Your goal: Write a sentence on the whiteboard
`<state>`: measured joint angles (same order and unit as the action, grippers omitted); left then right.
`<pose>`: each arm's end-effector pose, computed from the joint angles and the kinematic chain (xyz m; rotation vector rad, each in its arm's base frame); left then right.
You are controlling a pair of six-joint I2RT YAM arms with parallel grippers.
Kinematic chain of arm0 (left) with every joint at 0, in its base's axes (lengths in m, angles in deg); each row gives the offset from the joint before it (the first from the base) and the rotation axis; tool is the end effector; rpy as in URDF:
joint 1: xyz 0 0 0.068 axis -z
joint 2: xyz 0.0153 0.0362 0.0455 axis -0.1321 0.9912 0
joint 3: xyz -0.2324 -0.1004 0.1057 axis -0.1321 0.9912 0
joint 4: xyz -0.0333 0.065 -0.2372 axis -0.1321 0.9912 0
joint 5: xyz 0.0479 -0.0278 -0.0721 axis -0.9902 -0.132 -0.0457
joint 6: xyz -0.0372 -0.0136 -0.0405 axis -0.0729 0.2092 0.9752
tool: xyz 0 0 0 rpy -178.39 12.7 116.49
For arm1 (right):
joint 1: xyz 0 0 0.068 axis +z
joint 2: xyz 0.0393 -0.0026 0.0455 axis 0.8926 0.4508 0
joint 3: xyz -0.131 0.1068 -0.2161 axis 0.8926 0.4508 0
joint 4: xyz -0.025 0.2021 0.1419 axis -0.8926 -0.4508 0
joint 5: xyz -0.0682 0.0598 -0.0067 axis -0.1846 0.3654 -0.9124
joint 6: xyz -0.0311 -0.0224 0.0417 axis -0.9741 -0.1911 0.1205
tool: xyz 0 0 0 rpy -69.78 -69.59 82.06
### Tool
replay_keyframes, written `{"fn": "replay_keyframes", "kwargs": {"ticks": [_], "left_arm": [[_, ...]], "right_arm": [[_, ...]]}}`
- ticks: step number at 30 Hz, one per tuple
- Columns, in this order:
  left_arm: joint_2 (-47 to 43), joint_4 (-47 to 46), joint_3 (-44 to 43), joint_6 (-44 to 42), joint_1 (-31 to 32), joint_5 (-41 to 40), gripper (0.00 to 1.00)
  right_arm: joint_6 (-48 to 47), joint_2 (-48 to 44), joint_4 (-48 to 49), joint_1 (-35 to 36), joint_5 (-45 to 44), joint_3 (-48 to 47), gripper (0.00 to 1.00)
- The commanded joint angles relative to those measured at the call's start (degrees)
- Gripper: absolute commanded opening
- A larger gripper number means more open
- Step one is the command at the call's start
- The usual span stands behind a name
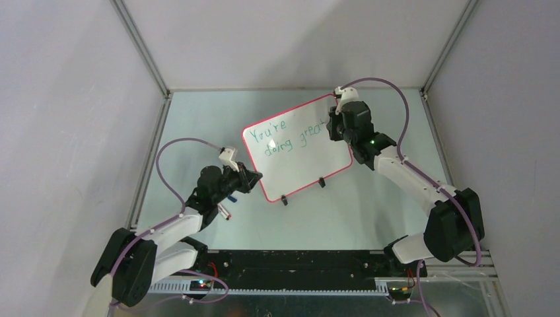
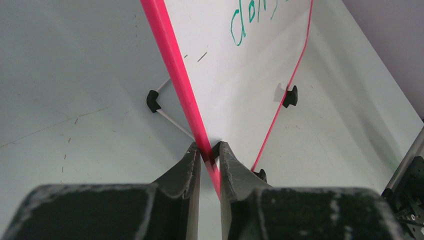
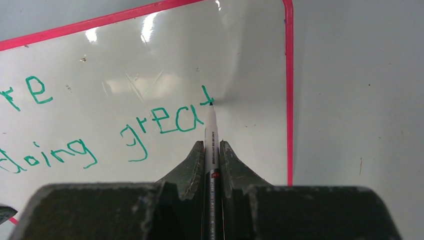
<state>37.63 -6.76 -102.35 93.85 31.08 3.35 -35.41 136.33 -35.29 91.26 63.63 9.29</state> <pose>0.1823 -0.0910 0.1918 0.2114 1.9062 -0.8112 0.2883 0.1464 0.3197 -0.2642 1.9923 0.2302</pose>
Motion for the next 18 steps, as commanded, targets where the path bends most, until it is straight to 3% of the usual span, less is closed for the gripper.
{"fn": "replay_keyframes", "kwargs": {"ticks": [1, 18], "left_arm": [[-0.17, 2.11, -1.52, -3.44, -0.28, -1.03, 0.07], [-0.06, 2.13, -1.57, -3.44, -0.35, -1.07, 0.07]], "right_arm": [[0.41, -0.38, -0.92, 0.31, -0.76, -1.16, 0.00], [0.57, -0.19, -4.38, 0.90, -1.22, -1.14, 0.00]]}}
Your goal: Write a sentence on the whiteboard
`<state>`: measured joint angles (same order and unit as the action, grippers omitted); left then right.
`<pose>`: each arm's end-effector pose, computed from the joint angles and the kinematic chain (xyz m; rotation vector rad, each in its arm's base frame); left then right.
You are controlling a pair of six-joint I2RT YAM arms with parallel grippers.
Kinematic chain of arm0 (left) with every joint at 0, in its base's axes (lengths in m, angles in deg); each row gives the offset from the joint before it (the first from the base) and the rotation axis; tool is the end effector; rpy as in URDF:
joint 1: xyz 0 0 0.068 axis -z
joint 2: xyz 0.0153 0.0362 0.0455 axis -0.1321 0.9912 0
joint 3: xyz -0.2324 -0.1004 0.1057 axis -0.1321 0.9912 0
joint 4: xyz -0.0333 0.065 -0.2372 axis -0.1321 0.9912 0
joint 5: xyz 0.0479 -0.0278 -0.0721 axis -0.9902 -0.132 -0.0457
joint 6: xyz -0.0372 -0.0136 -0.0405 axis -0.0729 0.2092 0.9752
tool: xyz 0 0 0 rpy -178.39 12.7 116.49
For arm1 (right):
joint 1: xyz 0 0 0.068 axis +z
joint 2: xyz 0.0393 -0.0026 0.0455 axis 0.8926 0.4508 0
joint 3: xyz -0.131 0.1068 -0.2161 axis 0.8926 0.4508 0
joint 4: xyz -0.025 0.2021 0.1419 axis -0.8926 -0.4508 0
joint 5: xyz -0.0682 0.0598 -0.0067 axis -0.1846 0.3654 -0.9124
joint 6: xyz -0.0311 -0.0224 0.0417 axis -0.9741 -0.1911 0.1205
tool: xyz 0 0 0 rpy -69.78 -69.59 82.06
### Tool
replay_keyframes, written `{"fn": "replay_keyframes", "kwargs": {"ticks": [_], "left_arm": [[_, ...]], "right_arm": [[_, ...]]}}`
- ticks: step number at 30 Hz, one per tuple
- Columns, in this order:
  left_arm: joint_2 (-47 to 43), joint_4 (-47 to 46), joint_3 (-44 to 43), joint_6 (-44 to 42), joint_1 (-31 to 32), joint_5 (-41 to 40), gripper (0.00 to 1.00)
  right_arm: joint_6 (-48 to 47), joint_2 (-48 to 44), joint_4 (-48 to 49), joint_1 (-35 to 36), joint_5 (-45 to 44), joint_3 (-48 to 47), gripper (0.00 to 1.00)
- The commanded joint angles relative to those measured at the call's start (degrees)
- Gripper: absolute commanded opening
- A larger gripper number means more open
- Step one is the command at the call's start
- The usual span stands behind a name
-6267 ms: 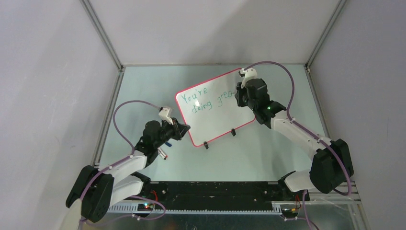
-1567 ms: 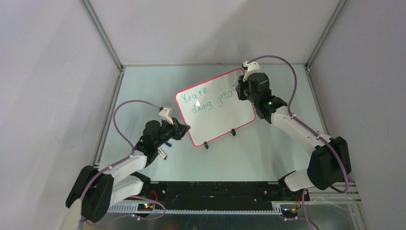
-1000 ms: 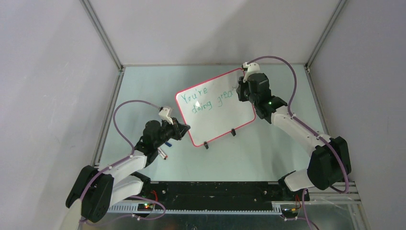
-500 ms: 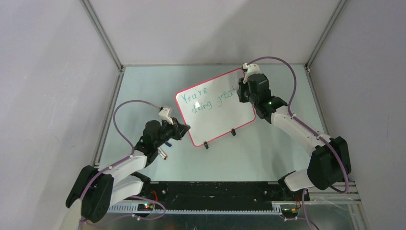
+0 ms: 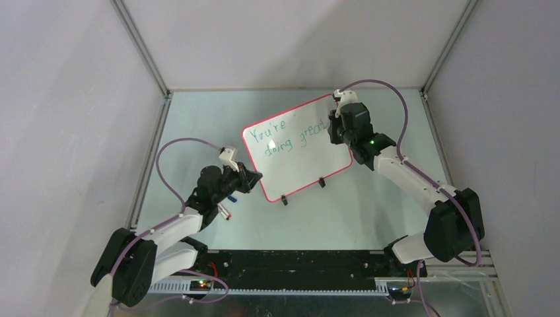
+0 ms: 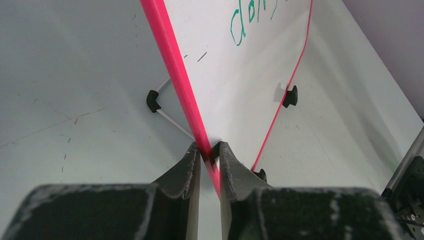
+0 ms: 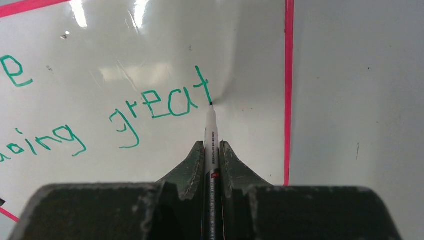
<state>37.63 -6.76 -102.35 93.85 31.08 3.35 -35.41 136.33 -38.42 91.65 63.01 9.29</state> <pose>0.1823 -0.0910 0.1918 0.2114 1.9062 -0.8112 0.2850 0.1466 0.3142 -0.2776 2.0427 0.2061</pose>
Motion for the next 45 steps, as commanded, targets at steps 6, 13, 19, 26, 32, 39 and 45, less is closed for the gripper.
{"fn": "replay_keyframes", "kwargs": {"ticks": [6, 13, 19, 26, 32, 39, 45], "left_arm": [[-0.11, 2.11, -1.52, -3.50, -0.36, -0.96, 0.07], [-0.25, 2.14, -1.48, -3.43, -0.36, -0.98, 0.07], [-0.19, 2.14, -1.53, -3.43, -0.29, -1.05, 0.07], [-0.08, 2.08, -1.52, -3.47, -0.30, -1.08, 0.07], [-0.08, 2.22, -1.52, -3.47, -0.36, -1.11, 0.07], [-0.12, 2.21, -1.57, -3.48, -0.29, -1.10, 0.07], [-0.44, 2.02, -1.28, -3.38, -0.30, -1.49, 0.08]], "right_arm": [[0.39, -0.28, -1.71, 0.67, -1.04, -1.10, 0.00], [0.06, -0.21, 0.34, 0.49, -1.70, -1.11, 0.00], [0.00, 0.23, 1.43, -0.03, -1.77, -1.09, 0.00], [0.07, 0.60, 2.46, -0.32, -1.91, -1.14, 0.00], [0.01, 0.83, 2.37, -0.57, -2.93, -1.81, 0.00], [0.10, 0.68, 1.82, -0.58, -2.89, -2.22, 0.00], [0.60, -3.00, 0.99, -0.64, -0.89, -2.23, 0.00]]}}
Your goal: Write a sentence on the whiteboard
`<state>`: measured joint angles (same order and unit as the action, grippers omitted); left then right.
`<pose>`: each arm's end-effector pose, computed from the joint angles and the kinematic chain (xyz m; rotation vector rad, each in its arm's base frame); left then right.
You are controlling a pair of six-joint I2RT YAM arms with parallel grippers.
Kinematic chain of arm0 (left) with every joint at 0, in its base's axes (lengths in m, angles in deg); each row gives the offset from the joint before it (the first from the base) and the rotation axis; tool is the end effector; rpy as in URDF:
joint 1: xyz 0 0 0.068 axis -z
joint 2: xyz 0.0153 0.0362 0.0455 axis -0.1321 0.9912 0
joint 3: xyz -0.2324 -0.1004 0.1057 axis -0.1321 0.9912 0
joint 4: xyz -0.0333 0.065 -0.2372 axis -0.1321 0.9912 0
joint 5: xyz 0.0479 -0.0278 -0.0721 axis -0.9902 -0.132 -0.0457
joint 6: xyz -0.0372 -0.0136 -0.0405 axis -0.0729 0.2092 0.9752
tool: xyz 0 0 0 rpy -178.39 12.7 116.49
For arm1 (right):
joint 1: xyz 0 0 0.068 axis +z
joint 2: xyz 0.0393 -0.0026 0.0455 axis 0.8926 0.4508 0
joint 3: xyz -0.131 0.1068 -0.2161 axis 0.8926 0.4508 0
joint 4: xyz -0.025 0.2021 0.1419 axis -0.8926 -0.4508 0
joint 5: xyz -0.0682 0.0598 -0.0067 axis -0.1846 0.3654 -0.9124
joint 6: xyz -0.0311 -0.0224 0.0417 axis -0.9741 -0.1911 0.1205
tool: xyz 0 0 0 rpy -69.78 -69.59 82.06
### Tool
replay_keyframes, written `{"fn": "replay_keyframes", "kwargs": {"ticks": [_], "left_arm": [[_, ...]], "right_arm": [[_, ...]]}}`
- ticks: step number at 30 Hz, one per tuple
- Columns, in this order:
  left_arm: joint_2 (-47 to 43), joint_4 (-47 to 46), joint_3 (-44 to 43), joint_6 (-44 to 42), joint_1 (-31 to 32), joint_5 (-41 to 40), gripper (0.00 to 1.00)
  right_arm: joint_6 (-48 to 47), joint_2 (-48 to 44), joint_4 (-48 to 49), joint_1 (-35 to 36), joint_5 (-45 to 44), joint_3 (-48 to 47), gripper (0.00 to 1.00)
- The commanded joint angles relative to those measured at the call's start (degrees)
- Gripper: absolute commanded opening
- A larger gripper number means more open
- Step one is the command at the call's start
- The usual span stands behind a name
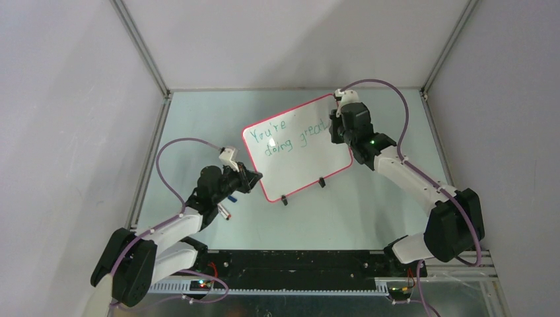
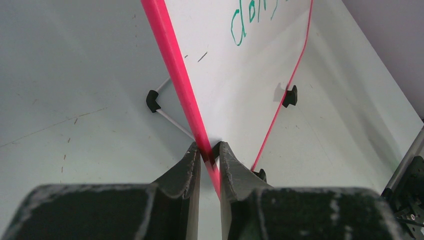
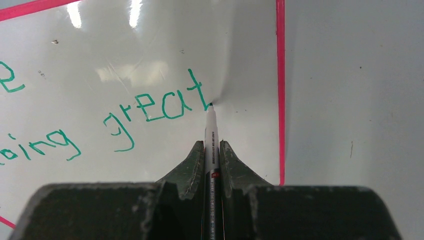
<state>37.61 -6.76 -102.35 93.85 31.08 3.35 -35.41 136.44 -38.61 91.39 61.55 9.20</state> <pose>0.1823 -0.0910 0.1919 0.2114 1.9058 -0.8113 0.2863 0.1445 0.3139 -0.2577 2.0447 0.1765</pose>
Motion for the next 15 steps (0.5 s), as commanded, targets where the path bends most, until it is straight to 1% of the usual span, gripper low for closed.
{"fn": "replay_keyframes", "kwargs": {"ticks": [1, 7, 9, 11, 15], "left_arm": [[-0.59, 2.04, -1.20, -3.36, -0.29, -1.56, 0.09], [-2.57, 2.12, -0.32, -2.72, -0.31, -2.84, 0.23], [-3.71, 2.38, 0.09, -2.53, -0.33, -3.61, 0.29], [-5.23, 3.24, 0.39, -2.46, -0.35, -4.59, 0.37], [-9.89, 5.77, 1.59, -2.28, -0.35, -7.89, 0.47]], "right_arm": [[0.69, -4.27, 1.00, -0.29, 0.81, -2.18, 0.00], [1.40, -8.98, -2.16, 0.02, 2.26, -1.79, 0.00], [1.73, -10.62, -2.08, 0.10, 3.57, -0.80, 0.00], [2.34, -12.00, -1.93, 0.19, 5.53, 0.32, 0.00], [3.21, -13.67, -2.96, 0.79, 9.96, 1.73, 0.00]]}}
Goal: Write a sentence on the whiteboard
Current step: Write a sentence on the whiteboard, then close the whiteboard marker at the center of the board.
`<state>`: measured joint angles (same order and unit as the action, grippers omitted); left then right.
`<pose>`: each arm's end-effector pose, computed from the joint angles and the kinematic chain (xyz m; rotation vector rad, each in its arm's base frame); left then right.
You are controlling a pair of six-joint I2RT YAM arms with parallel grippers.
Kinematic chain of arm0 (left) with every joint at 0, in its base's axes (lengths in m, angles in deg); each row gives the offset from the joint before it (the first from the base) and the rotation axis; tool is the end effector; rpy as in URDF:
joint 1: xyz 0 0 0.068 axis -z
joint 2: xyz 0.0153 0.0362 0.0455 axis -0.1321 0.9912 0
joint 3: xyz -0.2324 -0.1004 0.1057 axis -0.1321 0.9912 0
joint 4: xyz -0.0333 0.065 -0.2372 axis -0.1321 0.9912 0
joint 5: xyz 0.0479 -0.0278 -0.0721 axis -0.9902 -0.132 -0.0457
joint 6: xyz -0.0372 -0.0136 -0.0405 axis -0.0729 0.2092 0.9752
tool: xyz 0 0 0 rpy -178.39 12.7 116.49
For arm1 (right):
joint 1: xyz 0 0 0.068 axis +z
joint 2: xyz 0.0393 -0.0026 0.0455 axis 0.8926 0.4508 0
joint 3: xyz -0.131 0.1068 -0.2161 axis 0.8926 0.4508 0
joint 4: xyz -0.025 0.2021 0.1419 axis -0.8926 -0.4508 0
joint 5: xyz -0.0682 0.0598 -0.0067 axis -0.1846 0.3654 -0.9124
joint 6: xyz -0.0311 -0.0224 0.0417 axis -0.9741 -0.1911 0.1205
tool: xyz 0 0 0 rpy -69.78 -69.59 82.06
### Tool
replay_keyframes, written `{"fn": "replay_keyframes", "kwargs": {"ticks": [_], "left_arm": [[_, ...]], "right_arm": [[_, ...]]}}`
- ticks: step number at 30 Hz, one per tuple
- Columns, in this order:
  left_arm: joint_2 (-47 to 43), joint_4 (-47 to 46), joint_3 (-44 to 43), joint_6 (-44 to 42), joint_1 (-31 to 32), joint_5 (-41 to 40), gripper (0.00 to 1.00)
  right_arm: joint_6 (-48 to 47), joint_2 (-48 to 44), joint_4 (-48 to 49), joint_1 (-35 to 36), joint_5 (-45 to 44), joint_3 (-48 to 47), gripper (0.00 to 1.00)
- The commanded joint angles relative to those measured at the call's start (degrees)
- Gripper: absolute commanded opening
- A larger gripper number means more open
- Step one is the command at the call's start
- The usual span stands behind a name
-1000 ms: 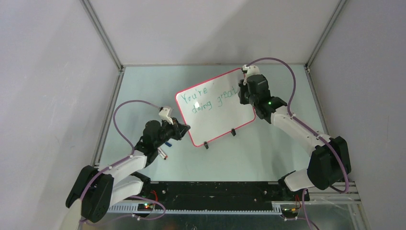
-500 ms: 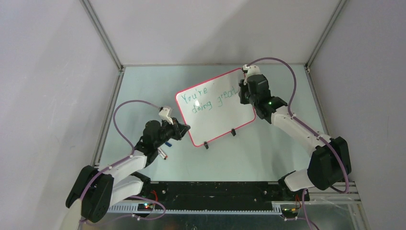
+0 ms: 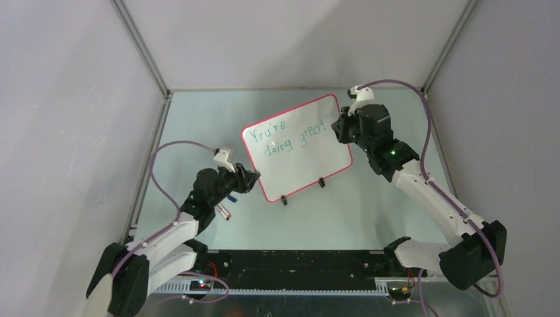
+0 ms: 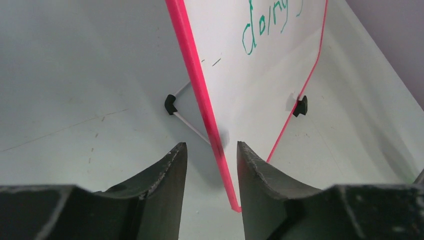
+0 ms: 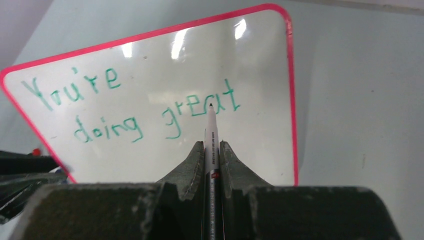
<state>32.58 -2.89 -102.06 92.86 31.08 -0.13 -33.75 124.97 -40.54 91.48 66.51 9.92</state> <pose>0.1746 -0.0851 0.1985 0.1840 1.8843 -0.7473 0.2435 0.1259 0.3616 -0.2522 1.9077 0.3287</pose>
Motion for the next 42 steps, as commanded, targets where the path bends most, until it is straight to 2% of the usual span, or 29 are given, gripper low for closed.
{"fn": "replay_keyframes", "kwargs": {"ticks": [1, 4, 8, 9, 10, 13, 15, 16, 18, 25, 30, 31, 34, 42], "left_arm": [[-6.85, 2.59, 1.42, -0.84, -0.36, -5.03, 0.49], [-11.59, 7.56, 1.74, 0.85, -0.31, -8.98, 0.58], [-19.53, 17.37, 1.04, 4.25, -0.29, -18.72, 0.67], [-20.42, 20.54, 0.80, 5.16, -0.28, -22.33, 0.72], [-22.01, 22.06, 0.64, 7.57, -0.33, -24.22, 0.76], [-23.66, 30.94, -0.93, 16.91, -0.30, -35.38, 0.97], [-23.37, 38.30, -3.11, 25.13, -0.32, -44.55, 0.99], [-22.46, 42.86, -3.82, 27.21, -0.34, -49.40, 0.99], [-20.17, 46.79, -6.61, 31.16, -0.54, -53.57, 0.99], [-6.75, 53.91, -13.58, 37.35, -1.37, -55.04, 0.98], [-1.30, 54.64, -18.30, 37.32, -3.56, -55.97, 0.73], [0.19, 53.54, -18.75, 37.04, -4.16, -55.88, 0.71], [3.77, 51.93, -20.96, 36.12, -7.85, -54.68, 0.69], [19.72, 50.30, -28.18, 38.53, -15.77, -41.85, 0.63]], "right_arm": [[1.85, -2.51, -1.77, 0.90, 7.26, 1.19, 0.00], [2.61, -3.51, -2.76, 1.41, 11.80, 1.98, 0.00], [4.27, -6.03, -1.63, 1.95, 15.89, 4.74, 0.00], [4.46, -6.46, -1.30, 2.00, 16.32, 5.98, 0.00], [4.73, -7.11, -0.65, 2.15, 16.92, 6.57, 0.00], [5.13, -7.90, 0.17, 2.29, 17.63, 8.55, 0.00], [5.68, -8.55, 0.78, 2.31, 18.04, 9.43, 0.00], [6.16, -9.02, 0.97, 2.31, 18.09, 9.70, 0.00], [7.01, -9.93, 1.73, 2.39, 18.39, 10.89, 0.00], [7.94, -11.45, 3.07, 3.21, 19.37, 12.57, 0.00], [7.99, -11.09, 3.50, 3.53, 19.94, 12.96, 0.00], [8.01, -11.08, 3.55, 3.54, 19.97, 12.96, 0.00], [8.08, -11.02, 4.02, 3.52, 20.29, 12.96, 0.00], [8.56, -10.58, 4.14, 3.77, 21.31, 13.01, 0.00]]}}
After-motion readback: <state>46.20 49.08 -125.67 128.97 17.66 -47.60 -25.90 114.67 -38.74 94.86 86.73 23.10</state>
